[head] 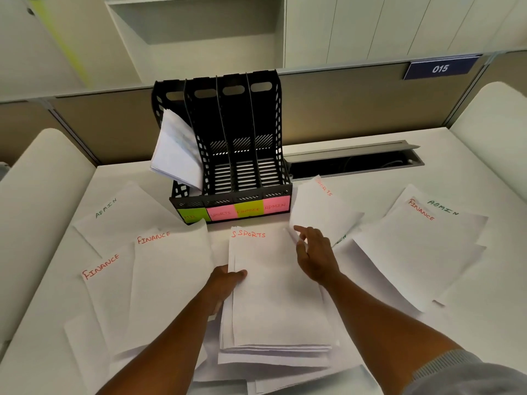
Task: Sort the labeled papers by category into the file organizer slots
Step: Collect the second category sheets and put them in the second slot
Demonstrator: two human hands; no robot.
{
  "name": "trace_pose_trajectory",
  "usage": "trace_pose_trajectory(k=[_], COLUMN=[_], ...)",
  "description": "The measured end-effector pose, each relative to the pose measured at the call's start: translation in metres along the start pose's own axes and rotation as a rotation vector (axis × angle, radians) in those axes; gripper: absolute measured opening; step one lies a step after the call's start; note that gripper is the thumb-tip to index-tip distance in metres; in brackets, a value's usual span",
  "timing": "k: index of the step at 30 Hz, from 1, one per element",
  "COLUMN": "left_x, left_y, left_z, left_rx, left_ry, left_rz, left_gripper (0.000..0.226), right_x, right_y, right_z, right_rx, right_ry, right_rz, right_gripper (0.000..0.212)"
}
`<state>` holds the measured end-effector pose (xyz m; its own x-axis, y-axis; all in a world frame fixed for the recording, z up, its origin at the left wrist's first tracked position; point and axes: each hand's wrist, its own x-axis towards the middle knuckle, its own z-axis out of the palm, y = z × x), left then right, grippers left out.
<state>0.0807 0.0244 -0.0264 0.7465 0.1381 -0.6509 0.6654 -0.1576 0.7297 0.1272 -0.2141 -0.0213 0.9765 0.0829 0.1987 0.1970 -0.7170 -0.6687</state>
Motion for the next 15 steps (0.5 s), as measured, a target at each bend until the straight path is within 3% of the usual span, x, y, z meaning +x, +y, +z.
trace_pose_trajectory(k=[10, 15], left_x=[-0.015, -0.016], left_y=[0.001, -0.002], left_z=[0.003, 0.0], left_rx=[0.058, 0.009], left_ry=[0.083, 0.13], left_rz=[-0.029, -0.027], left_gripper=[0.047, 0.036], right_x=[-0.056, -0.072], right_y=[-0.021, -0.028], right_z=[-0.014, -0.018], right_rx=[0.018, -0.018], right_ry=[-0.166, -0.293], right_rz=[-0.291, -0.447], right_gripper=[0.047, 0.048])
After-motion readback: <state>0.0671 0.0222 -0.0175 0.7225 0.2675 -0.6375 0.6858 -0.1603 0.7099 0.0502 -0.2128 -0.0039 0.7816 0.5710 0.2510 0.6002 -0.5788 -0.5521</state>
